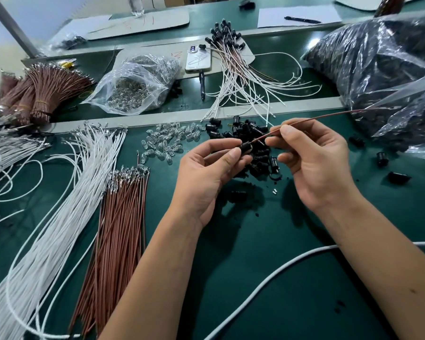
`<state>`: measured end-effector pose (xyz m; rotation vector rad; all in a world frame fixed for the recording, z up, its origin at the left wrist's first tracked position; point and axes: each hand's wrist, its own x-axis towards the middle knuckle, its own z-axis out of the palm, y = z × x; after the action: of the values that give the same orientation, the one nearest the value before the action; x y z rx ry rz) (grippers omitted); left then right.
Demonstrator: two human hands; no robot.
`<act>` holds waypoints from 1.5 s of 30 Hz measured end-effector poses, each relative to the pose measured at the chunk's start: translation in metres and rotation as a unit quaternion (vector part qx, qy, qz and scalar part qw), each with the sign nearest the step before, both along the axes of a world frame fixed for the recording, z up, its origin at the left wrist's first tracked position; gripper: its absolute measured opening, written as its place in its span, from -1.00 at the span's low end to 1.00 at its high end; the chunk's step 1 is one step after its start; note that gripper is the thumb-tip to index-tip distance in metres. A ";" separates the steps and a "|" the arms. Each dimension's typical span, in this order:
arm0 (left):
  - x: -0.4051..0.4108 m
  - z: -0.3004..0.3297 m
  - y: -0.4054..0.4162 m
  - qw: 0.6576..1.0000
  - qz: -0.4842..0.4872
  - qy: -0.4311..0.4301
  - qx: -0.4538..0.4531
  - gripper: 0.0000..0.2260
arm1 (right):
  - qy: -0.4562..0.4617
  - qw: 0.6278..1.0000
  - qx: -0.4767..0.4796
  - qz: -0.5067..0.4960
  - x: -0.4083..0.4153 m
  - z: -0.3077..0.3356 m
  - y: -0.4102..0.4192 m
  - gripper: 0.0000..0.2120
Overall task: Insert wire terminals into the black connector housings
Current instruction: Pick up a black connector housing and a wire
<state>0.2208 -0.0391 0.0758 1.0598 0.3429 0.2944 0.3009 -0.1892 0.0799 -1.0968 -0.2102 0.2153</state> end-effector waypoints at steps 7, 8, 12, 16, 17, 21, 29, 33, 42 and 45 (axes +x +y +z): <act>0.000 -0.001 0.001 1.000 0.013 -0.009 -0.005 -0.88 | 0.016 0.999 -0.016 0.029 0.000 -0.003 0.002 -0.83; 0.000 -0.001 0.001 1.000 0.014 -0.009 -0.003 -0.87 | 0.015 0.999 -0.022 0.028 0.000 -0.003 0.002 -0.83; 0.000 -0.002 0.000 1.000 0.014 -0.010 0.004 -0.87 | 0.007 0.999 -0.031 0.032 0.001 -0.004 0.001 -0.85; 0.000 -0.004 -0.001 0.999 0.028 -0.013 0.016 -0.83 | 0.015 0.999 -0.021 0.033 0.000 -0.005 0.002 -0.86; 0.001 -0.003 -0.001 0.999 0.029 -0.015 0.016 -0.82 | 0.023 0.999 -0.012 0.036 0.000 -0.004 0.002 -0.86; 0.001 -0.005 -0.003 0.999 0.031 -0.026 0.020 -0.81 | 0.023 0.999 -0.010 0.035 0.001 -0.005 0.002 -0.86; 0.002 -0.006 -0.002 0.996 0.069 -0.034 0.036 -0.79 | 0.056 0.997 -0.006 0.049 0.003 -0.009 0.003 -0.84; 0.003 -0.008 -0.003 0.996 0.068 -0.037 0.050 -0.84 | 0.071 0.996 0.008 0.060 0.005 -0.010 0.002 -0.89; 0.003 -0.009 -0.002 0.991 0.078 -0.049 0.101 -0.78 | 0.057 0.997 -0.013 0.047 0.004 -0.011 0.003 -0.84; 0.003 -0.010 -0.003 0.988 0.091 -0.052 0.117 -0.74 | 0.055 0.996 -0.005 0.064 0.003 -0.010 0.003 -0.88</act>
<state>0.2240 -0.0416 0.0662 1.2399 0.3160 0.5622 0.3038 -0.1864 0.0701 -1.0783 -0.1812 0.3904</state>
